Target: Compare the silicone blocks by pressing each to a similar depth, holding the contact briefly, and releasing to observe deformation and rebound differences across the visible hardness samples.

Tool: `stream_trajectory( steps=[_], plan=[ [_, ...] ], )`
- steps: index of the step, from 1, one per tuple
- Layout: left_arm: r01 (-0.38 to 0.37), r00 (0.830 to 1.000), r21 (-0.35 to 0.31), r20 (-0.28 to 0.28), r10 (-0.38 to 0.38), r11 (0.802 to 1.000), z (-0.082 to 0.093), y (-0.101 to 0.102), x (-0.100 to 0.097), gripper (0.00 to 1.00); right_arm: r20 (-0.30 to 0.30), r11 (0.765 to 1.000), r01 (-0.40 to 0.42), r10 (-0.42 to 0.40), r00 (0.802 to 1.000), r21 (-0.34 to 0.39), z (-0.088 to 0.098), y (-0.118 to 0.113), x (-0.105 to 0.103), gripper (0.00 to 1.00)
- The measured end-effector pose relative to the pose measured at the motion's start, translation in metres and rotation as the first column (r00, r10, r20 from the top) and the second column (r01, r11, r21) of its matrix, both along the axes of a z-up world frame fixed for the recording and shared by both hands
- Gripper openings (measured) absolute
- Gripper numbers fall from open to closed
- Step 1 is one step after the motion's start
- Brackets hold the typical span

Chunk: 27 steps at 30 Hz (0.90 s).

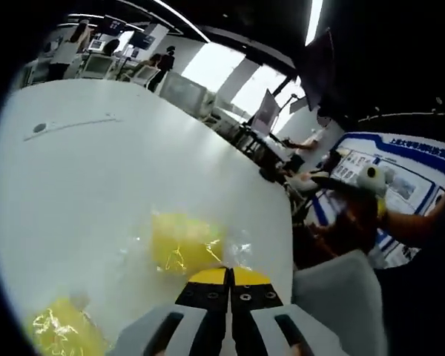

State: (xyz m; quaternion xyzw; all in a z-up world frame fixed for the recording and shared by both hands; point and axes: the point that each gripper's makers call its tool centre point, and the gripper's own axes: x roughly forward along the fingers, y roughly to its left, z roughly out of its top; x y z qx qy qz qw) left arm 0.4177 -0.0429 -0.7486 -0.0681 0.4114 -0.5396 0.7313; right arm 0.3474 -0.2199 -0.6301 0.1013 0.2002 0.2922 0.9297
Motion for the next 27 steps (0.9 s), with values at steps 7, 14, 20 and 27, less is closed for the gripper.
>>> stream_trajectory(
  steps=[7,14,20,27],
  plan=[
    [-0.031,0.991,0.154,-0.125,0.051,0.988,-0.032,0.016,-0.01,0.0,-0.008,1.0,-0.01,0.01,1.0,-0.014,-0.004,0.0,-0.001,0.97],
    [0.0,0.999,0.222,-0.031,0.007,0.975,-0.043,0.022,-0.018,0.03,-0.012,1.0,-0.015,0.015,1.0,0.001,-0.004,0.002,-0.001,0.97],
    [-0.032,0.999,0.191,-0.037,0.04,0.981,-0.043,0.023,-0.016,0.03,-0.032,1.0,-0.022,0.022,0.999,-0.001,-0.008,0.002,-0.002,0.97],
    [-0.075,0.997,0.157,-0.003,0.076,0.985,-0.026,0.025,-0.01,0.17,-0.011,1.0,-0.024,0.024,1.0,-0.014,-0.003,0.0,-0.001,0.97]
  ],
)
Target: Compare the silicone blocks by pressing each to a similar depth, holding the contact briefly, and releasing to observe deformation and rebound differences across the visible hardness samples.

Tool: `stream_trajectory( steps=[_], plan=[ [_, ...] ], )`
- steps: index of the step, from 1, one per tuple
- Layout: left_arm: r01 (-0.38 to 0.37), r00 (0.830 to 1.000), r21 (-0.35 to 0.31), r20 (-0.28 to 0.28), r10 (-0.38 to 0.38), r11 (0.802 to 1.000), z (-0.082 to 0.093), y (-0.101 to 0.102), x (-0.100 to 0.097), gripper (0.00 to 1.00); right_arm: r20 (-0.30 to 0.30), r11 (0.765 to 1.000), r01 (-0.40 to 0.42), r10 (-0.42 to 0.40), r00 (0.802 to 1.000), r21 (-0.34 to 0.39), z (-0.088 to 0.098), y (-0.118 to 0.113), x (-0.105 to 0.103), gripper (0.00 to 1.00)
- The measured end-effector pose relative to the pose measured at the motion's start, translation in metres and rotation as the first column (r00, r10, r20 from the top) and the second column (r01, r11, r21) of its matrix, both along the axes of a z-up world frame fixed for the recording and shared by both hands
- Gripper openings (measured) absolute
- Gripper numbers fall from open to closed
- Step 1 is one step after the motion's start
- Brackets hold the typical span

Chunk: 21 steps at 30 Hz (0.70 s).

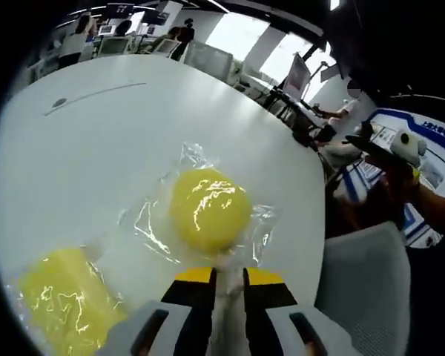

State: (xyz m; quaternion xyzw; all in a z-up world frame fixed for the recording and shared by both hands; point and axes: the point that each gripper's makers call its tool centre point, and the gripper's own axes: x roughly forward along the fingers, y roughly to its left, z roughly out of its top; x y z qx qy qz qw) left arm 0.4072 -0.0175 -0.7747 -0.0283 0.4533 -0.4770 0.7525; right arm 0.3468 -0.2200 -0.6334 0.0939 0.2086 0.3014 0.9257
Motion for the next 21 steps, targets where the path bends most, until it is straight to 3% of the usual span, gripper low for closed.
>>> stream_trajectory(
  steps=[3,4,6,7,8,9,11,13,14,16,21],
  plan=[
    [-0.029,0.999,-0.007,0.043,0.029,1.0,0.013,0.01,0.002,0.26,-0.005,1.0,-0.002,0.002,1.0,-0.003,-0.003,-0.001,-0.001,0.97],
    [-0.064,0.993,-0.059,0.096,0.069,0.996,0.027,0.012,0.008,0.29,-0.002,1.0,0.0,-0.001,1.0,-0.012,-0.004,-0.002,-0.001,0.97],
    [-0.118,0.98,-0.124,0.148,0.136,0.985,0.053,0.02,0.013,0.34,-0.004,1.0,0.003,-0.003,1.0,-0.012,-0.006,-0.003,-0.002,0.97],
    [-0.129,0.962,-0.17,0.216,0.165,0.977,0.075,0.024,0.018,0.4,-0.003,1.0,0.005,-0.005,1.0,-0.022,-0.007,-0.003,-0.001,0.97],
    [-0.127,0.954,-0.185,0.248,0.171,0.975,0.083,0.025,0.019,0.46,0.001,1.0,0.004,-0.004,1.0,-0.031,-0.008,-0.004,-0.001,0.97],
    [-0.114,0.929,-0.214,0.324,0.18,0.97,0.104,0.03,0.02,0.52,0.002,0.999,0.001,-0.001,1.0,-0.037,-0.009,-0.004,-0.001,0.97],
    [-0.125,0.899,-0.209,0.39,0.2,0.97,0.128,0.045,0.019,0.67,0.007,0.998,-0.004,0.004,1.0,-0.057,-0.01,-0.003,0.0,0.97],
    [-0.124,0.863,-0.202,0.461,0.206,0.972,0.145,0.06,0.018,0.74,0.019,0.997,-0.008,0.01,1.0,-0.079,-0.01,-0.001,0.003,0.97],
    [-0.131,0.844,-0.182,0.495,0.206,0.975,0.151,0.074,0.016,0.75,0.024,0.996,-0.012,0.015,1.0,-0.088,-0.011,0.0,0.004,0.97],
    [-0.175,0.825,-0.155,0.517,0.231,0.972,0.155,0.1,0.012,0.79,0.035,0.994,-0.024,0.028,0.999,-0.109,-0.011,0.003,0.007,0.97],
    [-0.267,0.789,-0.147,0.534,0.304,0.952,0.152,0.157,-0.006,0.87,0.056,0.992,-0.044,0.051,0.997,-0.12,-0.015,0.012,0.013,0.97]
  ],
)
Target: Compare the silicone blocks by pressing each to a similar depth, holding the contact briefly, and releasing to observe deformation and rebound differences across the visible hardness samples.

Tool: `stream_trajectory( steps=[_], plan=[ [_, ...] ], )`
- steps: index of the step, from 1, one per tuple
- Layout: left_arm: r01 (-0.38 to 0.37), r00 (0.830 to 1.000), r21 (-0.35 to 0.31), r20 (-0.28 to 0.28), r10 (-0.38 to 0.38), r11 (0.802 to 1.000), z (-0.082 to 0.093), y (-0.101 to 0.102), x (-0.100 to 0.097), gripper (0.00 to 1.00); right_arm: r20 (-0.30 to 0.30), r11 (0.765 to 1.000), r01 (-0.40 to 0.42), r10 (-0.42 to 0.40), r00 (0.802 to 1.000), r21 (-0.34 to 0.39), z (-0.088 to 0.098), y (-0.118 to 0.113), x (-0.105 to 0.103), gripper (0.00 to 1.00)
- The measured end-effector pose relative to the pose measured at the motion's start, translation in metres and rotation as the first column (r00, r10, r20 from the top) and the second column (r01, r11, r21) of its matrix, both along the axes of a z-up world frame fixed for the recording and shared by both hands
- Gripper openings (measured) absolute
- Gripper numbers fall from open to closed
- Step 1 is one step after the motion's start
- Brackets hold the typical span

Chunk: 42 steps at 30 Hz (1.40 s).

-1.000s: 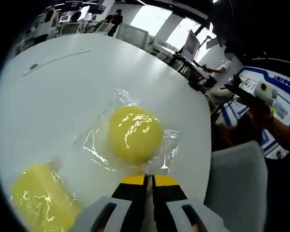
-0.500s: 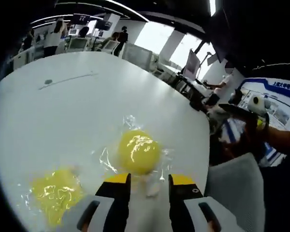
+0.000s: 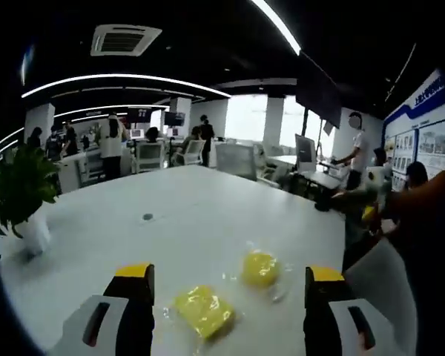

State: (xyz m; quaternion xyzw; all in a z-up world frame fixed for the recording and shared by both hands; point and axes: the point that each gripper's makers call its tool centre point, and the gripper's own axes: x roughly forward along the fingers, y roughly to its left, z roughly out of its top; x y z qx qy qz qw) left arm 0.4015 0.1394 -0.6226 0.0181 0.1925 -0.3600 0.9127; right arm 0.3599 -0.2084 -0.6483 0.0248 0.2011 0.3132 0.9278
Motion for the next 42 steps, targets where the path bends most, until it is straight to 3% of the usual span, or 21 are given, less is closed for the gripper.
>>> stream_trajectory(
  steps=[3,7,10,13,16,20,25,28,31,37,39,42],
  plan=[
    [-0.083,0.996,0.052,-0.028,0.085,0.995,-0.02,0.038,-0.015,0.92,0.0,1.0,-0.002,0.002,1.0,0.002,-0.007,0.001,0.004,0.97],
    [-0.165,0.986,-0.038,0.019,0.165,0.986,-0.022,0.063,-0.026,1.0,-0.013,1.0,0.013,-0.013,1.0,-0.006,-0.021,0.0,0.007,0.97],
    [-0.239,0.967,-0.033,-0.094,0.235,0.97,-0.054,0.087,-0.045,1.0,-0.028,1.0,0.003,-0.003,1.0,0.012,-0.027,0.002,0.005,0.97],
    [-0.256,0.966,-0.05,-0.056,0.253,0.965,-0.06,0.096,-0.053,1.0,-0.016,1.0,-0.002,0.002,1.0,-0.02,-0.032,0.001,0.005,0.97],
    [-0.269,0.961,-0.075,-0.092,0.262,0.96,-0.067,0.098,-0.059,1.0,-0.035,0.998,-0.017,0.015,0.999,-0.059,-0.043,0.0,0.003,0.97],
    [-0.25,0.967,-0.062,-0.06,0.247,0.966,-0.068,0.097,-0.063,1.0,-0.048,0.997,-0.019,0.015,0.999,-0.078,-0.051,-0.003,0.003,0.97],
    [-0.29,0.956,-0.098,-0.064,0.285,0.952,-0.062,0.104,-0.061,1.0,-0.045,0.999,0.015,-0.017,0.999,-0.041,-0.051,-0.005,0.002,0.97],
    [-0.276,0.961,-0.074,-0.029,0.275,0.958,-0.056,0.103,-0.06,1.0,-0.048,0.999,0.017,-0.019,0.999,-0.04,-0.052,-0.003,0.0,0.97],
    [-0.255,0.967,-0.063,-0.034,0.253,0.965,-0.057,0.101,-0.06,1.0,-0.039,0.999,0.021,-0.023,0.999,-0.047,-0.05,0.0,-0.001,0.97],
    [-0.3,0.954,-0.096,-0.041,0.298,0.949,-0.055,0.11,-0.055,1.0,-0.052,0.997,0.04,-0.043,0.998,-0.059,-0.052,-0.001,-0.002,0.97],
    [-0.292,0.956,-0.099,-0.043,0.289,0.951,-0.054,0.108,-0.055,1.0,-0.073,0.997,0.048,-0.052,0.996,-0.056,-0.055,-0.001,-0.004,0.97],
    [-0.271,0.963,-0.073,-0.024,0.27,0.96,-0.056,0.107,-0.056,1.0,-0.056,0.997,0.05,-0.053,0.997,-0.06,-0.054,0.001,-0.005,0.97]
  ],
)
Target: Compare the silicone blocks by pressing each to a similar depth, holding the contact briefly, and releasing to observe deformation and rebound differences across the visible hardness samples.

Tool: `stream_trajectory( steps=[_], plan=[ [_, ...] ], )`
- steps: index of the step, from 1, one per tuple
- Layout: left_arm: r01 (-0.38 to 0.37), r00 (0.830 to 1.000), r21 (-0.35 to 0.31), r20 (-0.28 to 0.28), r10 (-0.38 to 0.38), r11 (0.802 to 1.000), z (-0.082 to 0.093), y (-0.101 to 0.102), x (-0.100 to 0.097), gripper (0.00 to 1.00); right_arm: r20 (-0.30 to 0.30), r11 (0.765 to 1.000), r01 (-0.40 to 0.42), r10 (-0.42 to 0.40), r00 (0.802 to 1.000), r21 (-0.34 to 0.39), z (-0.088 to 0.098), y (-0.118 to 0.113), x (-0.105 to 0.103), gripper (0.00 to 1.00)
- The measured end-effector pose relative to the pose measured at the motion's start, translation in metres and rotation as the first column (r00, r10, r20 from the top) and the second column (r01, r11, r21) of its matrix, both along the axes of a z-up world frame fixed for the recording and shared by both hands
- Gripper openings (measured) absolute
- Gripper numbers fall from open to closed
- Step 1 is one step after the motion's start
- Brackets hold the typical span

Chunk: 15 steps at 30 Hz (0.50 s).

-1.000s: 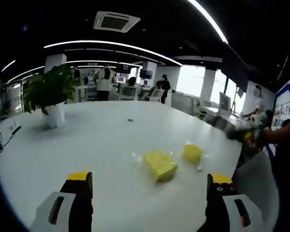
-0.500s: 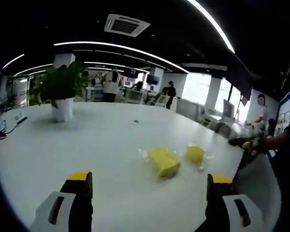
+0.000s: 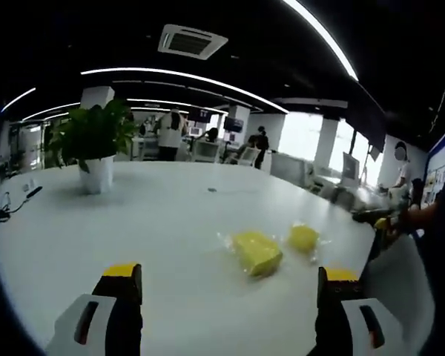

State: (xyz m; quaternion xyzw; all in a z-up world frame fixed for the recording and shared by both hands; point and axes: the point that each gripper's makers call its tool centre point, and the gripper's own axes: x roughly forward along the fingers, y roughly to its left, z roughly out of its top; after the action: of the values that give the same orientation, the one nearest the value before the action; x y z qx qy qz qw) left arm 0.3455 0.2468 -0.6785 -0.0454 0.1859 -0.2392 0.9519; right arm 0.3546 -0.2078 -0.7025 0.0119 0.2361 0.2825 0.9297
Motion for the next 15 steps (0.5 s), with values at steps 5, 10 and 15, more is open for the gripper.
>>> stream_trajectory(
  steps=[5,10,15],
  plan=[
    [-0.024,1.0,-0.015,0.007,0.024,1.0,0.0018,0.004,-0.0017,1.0,-0.01,1.0,0.014,-0.014,1.0,-0.009,-0.0037,-0.0014,-0.0033,0.97],
    [-0.036,0.999,-0.022,0.009,0.036,0.999,0.0016,0.0072,-0.0022,1.0,-0.014,1.0,0.027,-0.027,1.0,-0.007,-0.0082,-0.0023,-0.0038,0.97],
    [-0.021,1.0,-0.028,0.021,0.021,0.999,0.0074,0.003,-0.0046,1.0,-0.004,0.999,0.04,-0.04,0.999,0.002,-0.0021,-0.0016,-0.0085,0.97]
  ],
)
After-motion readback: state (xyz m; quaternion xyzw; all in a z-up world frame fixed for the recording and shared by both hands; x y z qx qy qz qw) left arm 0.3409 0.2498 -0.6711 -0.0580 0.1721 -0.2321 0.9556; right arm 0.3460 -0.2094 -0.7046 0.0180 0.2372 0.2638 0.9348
